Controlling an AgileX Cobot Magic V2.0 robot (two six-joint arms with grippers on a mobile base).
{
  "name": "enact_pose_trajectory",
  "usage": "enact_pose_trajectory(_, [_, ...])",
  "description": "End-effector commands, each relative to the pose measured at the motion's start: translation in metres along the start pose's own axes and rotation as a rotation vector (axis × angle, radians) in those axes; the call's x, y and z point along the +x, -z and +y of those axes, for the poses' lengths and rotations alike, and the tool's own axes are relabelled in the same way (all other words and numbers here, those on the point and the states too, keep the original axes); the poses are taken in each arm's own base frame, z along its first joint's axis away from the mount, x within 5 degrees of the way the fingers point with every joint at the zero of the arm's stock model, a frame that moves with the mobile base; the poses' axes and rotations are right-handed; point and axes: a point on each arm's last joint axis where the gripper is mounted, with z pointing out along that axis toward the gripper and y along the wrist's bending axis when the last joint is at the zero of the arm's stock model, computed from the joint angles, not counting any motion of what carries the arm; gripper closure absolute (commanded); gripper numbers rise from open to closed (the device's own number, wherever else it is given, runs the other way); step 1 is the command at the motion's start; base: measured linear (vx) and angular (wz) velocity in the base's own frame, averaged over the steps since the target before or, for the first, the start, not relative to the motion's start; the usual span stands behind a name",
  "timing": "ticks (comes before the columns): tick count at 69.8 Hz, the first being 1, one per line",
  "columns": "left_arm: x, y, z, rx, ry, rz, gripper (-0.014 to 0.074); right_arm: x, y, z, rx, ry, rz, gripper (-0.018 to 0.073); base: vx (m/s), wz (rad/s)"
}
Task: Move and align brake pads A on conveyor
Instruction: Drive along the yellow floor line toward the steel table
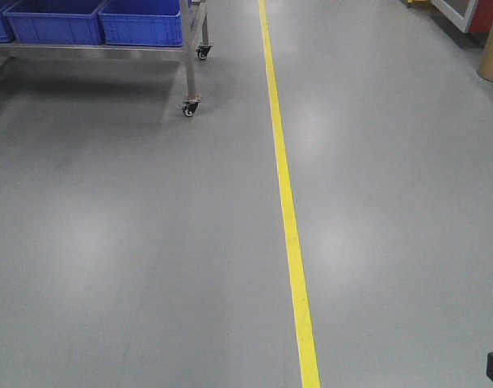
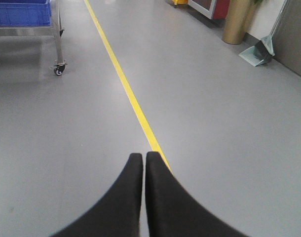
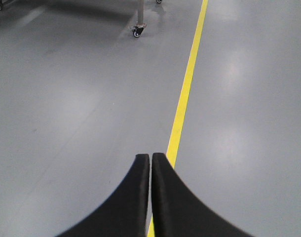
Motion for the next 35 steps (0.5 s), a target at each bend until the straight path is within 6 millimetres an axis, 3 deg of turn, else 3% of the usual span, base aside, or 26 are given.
enact_pose_trajectory(1, [-0.0144, 0.0029, -0.0025, 0.021, -0.002, -0.092, 0.0603, -0.0139, 0.0027, -0.0006, 0.004, 0.02, -0.089, 0.0566, 0.41, 0.03])
enact_pose_trajectory(35, [-0.0144, 0.0029, -0.0025, 0.021, -0.002, -0.092, 0.0603, -0.0139, 0.0027, -0.0006, 0.004, 0.02, -0.089, 0.0566, 0.32, 0.04])
